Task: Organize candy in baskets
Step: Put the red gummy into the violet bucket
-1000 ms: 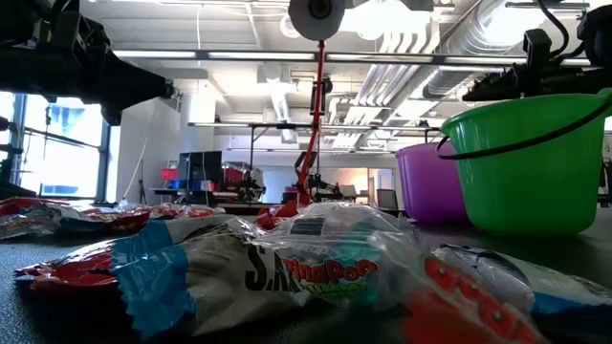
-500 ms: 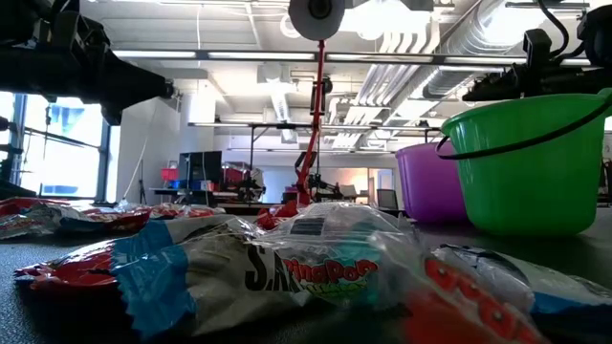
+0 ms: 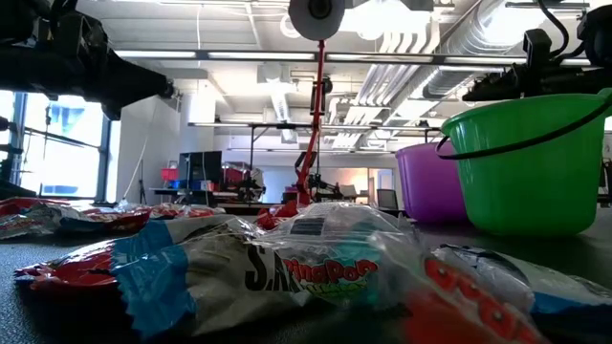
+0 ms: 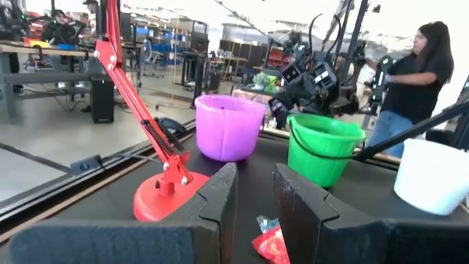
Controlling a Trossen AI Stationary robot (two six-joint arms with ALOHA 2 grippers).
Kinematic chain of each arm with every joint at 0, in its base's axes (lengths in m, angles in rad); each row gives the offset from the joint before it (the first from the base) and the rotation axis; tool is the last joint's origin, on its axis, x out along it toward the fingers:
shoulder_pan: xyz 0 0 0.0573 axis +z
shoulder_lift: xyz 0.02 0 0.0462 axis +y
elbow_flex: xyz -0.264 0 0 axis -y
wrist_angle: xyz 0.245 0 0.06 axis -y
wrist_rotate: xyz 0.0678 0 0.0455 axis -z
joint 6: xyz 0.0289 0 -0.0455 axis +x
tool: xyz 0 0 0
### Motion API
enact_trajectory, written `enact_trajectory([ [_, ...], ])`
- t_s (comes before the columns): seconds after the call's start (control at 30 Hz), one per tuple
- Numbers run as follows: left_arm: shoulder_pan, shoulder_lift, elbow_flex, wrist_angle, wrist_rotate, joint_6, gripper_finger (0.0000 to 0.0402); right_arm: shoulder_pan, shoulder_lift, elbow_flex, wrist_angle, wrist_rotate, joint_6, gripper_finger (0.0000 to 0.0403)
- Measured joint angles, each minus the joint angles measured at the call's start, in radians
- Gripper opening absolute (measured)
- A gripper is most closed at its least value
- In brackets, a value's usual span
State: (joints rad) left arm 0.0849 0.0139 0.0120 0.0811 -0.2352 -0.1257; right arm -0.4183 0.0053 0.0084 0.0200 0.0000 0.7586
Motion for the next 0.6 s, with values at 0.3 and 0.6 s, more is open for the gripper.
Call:
enact_trajectory([
  [0.3,0.0,0.0,0.0,0.054,-0.032,-0.04,0.0076,0.0,0.0,0.0,0.0,0.0,0.0,0.0122],
  [0.6,-0.001,0.037,0.099,0.074,0.04,-0.124,0.0076,0.0,0.0,0.0,0.0,0.0,0.0,0.0122],
])
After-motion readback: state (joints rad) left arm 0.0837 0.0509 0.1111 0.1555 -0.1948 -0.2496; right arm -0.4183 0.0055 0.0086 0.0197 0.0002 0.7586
